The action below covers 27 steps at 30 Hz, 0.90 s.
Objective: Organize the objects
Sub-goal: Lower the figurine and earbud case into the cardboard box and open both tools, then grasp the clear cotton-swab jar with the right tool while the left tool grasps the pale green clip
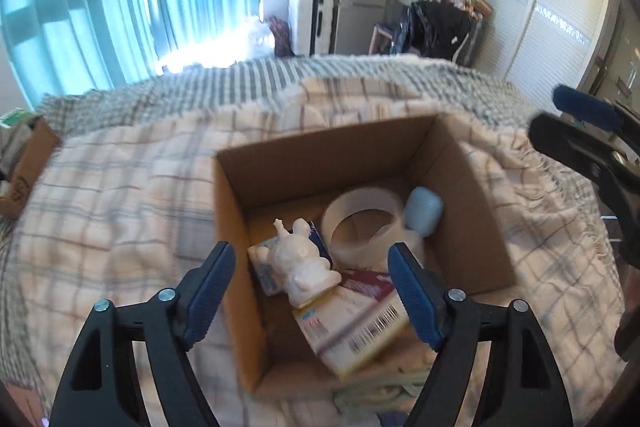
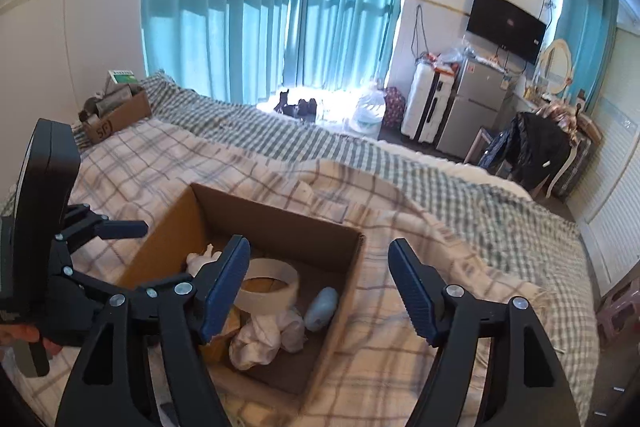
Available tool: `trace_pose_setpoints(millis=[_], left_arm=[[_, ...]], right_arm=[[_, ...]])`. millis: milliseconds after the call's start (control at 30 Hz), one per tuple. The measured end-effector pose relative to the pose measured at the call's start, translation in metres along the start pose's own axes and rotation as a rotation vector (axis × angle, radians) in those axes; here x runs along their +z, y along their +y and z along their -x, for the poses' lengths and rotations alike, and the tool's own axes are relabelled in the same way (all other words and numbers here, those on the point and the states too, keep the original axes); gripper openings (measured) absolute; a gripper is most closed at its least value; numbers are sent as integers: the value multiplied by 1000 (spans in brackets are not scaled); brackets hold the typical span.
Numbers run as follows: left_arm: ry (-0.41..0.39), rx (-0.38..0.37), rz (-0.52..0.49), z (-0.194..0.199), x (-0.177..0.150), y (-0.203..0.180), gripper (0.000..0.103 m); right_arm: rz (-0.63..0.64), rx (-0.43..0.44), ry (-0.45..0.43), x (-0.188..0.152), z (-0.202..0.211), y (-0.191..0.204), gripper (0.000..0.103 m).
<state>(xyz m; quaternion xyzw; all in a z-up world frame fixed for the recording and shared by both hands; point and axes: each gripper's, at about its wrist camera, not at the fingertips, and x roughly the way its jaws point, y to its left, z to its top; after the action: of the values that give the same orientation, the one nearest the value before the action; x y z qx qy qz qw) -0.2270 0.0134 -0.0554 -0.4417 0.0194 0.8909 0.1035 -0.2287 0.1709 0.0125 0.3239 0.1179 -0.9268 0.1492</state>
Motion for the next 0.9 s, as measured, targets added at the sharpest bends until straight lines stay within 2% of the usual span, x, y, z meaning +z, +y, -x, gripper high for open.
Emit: trace_pose_setpoints(millis=[133,233,400,467,500,633,767,900], left_arm=[[-52,17,22,51,-17,1,87],[-91,27,37,85,-34,5,94],[-129,42,60,129,-70,11,96],[-141,62,78,139,-88,16,100],[-146,71,93,141,-97,18,103],[-141,96,165,135,-129,27,103],[-114,134,183,113,-154,35,103],[-59,163,203,90,-164,43,103]], right_arm=[[0,-14,-27,-8,57,-2,79],[22,-45,-59,-19,98,5,84],[41,-53,-80,-42,142,23,92],[45,-43,-78,-53,150,33,96],[50,-36,-72,-62,152,39,96],[50,0,-17,-88,136,61,97],[74,73,70,-115,96,87,97],[135,116,171,-137,46,115,97]])
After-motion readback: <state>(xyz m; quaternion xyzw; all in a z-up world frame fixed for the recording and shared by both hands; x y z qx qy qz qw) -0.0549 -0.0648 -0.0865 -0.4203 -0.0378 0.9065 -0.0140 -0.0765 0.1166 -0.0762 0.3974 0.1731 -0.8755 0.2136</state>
